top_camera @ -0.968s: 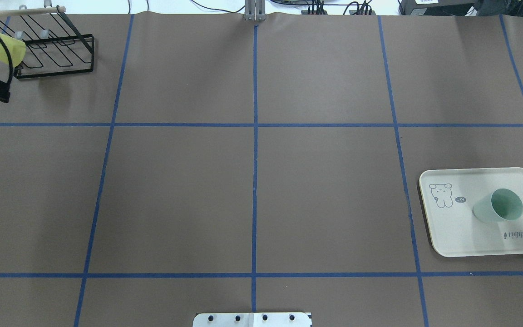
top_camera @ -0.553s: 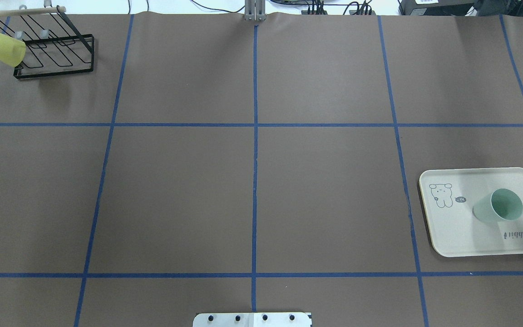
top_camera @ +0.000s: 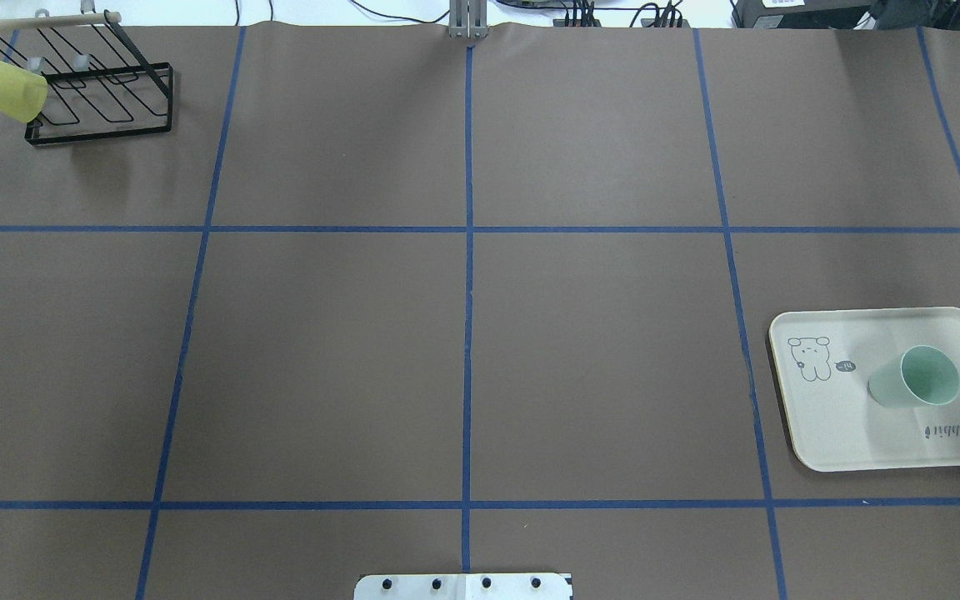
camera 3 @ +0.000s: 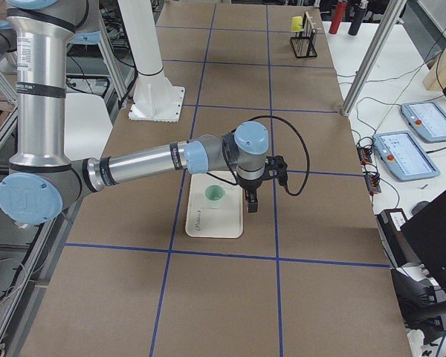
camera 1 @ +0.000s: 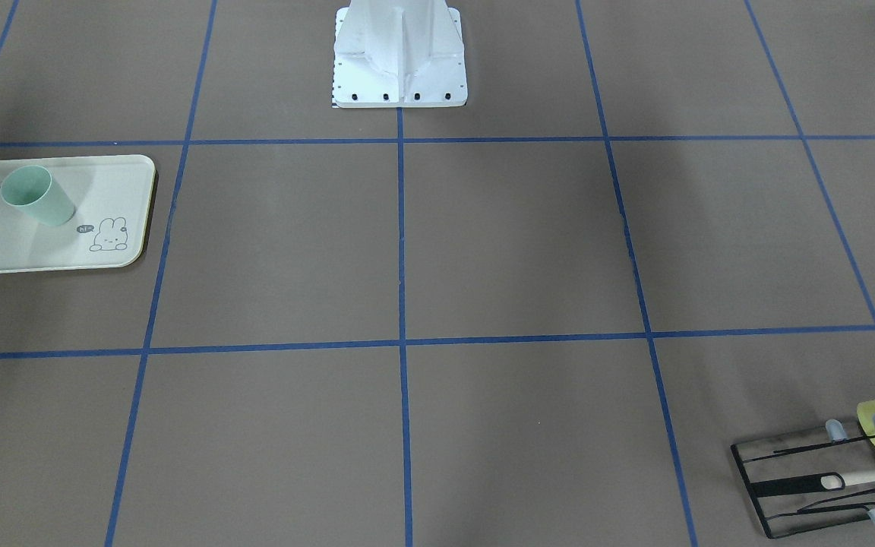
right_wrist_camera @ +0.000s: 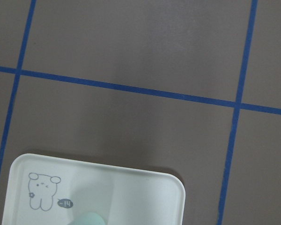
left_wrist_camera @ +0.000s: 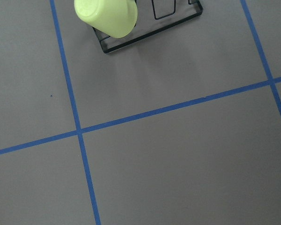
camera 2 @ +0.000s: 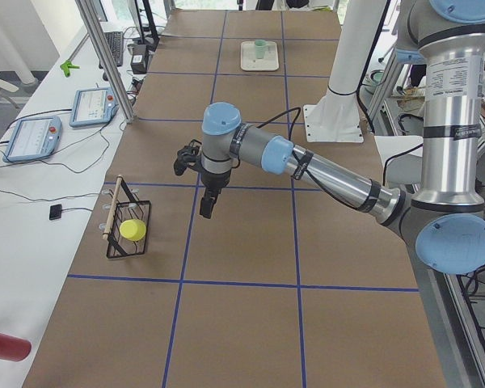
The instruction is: Left arm grabs green cup and hands to right arm on tray
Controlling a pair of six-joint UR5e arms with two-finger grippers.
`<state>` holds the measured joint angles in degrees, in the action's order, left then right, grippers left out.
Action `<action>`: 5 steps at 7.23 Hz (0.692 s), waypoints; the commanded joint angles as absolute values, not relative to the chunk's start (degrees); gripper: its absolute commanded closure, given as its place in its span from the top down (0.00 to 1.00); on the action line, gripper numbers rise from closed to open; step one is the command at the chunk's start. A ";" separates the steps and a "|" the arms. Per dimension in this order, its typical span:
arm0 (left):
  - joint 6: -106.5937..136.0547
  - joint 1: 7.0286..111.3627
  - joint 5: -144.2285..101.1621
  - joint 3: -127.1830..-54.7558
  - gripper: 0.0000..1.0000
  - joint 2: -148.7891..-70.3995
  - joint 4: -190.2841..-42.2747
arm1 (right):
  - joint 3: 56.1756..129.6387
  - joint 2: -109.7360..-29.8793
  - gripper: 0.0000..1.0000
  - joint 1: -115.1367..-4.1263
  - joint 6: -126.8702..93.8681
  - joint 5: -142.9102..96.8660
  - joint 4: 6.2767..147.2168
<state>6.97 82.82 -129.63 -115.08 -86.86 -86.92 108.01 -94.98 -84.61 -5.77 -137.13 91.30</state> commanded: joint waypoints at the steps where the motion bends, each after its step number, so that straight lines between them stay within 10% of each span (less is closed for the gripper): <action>1: 6.85 85.08 -129.90 -110.67 1.00 -86.66 -93.56 | 103.91 -96.49 1.00 -89.28 -3.79 -137.37 91.23; 5: 6.68 85.17 -130.08 -103.80 1.00 -83.58 -94.83 | 103.63 -99.58 1.00 -91.84 1.22 -137.46 91.23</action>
<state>6.71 85.09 -129.91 -105.32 -84.18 -94.63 103.92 -99.13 -91.52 -0.10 -137.42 91.17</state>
